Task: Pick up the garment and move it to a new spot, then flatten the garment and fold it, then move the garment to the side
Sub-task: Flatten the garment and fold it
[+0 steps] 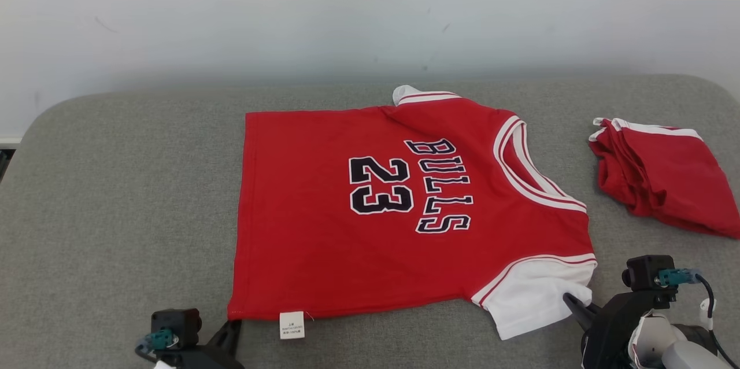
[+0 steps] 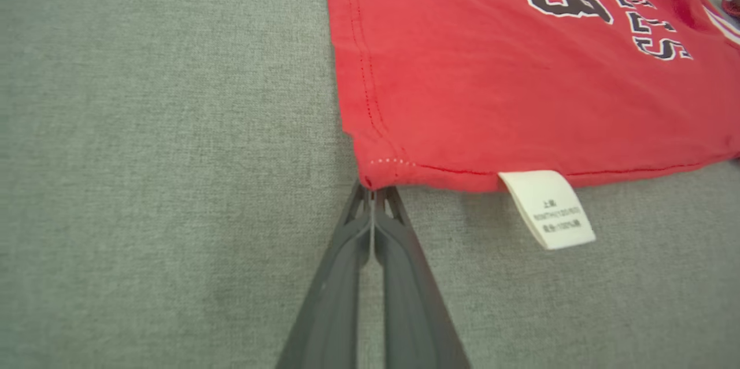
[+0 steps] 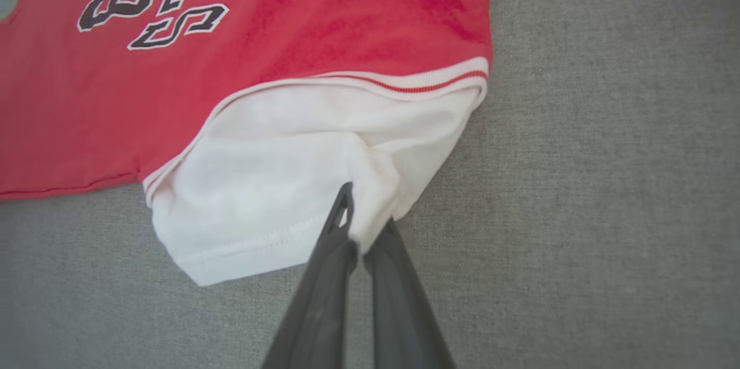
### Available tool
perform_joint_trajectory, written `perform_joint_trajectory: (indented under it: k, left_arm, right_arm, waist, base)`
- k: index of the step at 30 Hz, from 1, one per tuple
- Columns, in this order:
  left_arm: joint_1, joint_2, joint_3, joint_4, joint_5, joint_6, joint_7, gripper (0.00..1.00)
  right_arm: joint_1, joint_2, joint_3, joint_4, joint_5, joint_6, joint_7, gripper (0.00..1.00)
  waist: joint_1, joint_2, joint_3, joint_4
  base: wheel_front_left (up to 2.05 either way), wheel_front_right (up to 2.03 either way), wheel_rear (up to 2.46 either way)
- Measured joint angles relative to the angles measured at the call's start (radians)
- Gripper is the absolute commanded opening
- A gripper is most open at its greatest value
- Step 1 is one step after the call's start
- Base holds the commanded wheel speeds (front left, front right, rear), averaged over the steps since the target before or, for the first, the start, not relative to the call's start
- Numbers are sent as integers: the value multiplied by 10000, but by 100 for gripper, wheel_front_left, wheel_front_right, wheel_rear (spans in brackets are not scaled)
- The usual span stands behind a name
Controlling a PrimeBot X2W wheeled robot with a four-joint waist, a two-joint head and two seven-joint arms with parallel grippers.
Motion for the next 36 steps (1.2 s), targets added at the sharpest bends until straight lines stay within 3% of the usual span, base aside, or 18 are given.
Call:
perform_joint_trajectory:
  k: [3,4,5,6,7,8,9,10,22,36]
  left_arm:
    - [12,56,40,17,-117,0,136,0]
    - [34,54,25,21,-190,0,192,18]
    - [66,52,40,12,-192,0,201,90]
    - [84,59,56,-6,-188,0,186,100]
    - [84,88,58,-48,-167,0,180,100]
    - [113,104,127,-157,-173,2,140,100]
    - [169,117,224,-316,-180,2,100,100]
    - [224,128,268,-433,-178,2,98,100]
    - [534,176,694,-1515,-73,2,219,100]
    - [407,-121,579,-587,4,12,1241,100]
  right_arm:
    - [-1,-4,-36,-104,104,-52,84,0]
    - [0,-6,-38,-113,107,-75,125,0]
    - [0,-10,-33,-119,107,-79,173,0]
    - [5,-10,-36,-134,115,-81,173,0]
    - [8,-10,-38,-144,125,-82,203,0]
    - [13,-10,-56,-150,148,-128,253,23]
    - [26,-12,-92,-163,178,-171,240,49]
    - [35,-12,-171,-165,219,-213,242,100]
    - [71,-171,-276,-708,244,-403,253,100]
    - [66,-226,171,-380,-343,-610,876,100]
  waist:
    - [0,0,11,8]
    - [-1,0,13,7]
    - [0,0,15,3]
    - [0,0,11,-5]
    - [0,0,5,-8]
    - [0,0,-8,-14]
    - [0,0,-19,-17]
    - [-1,0,-28,-17]
    - [-1,-1,40,-59]
    - [-1,0,346,-234]
  base:
    - [0,0,0]
    - [0,0,0]
    - [0,0,0]
    - [0,0,0]
    - [0,0,0]
    - [0,0,0]
    - [0,0,0]
    - [0,0,0]
    - [0,0,0]
    - [0,0,0]
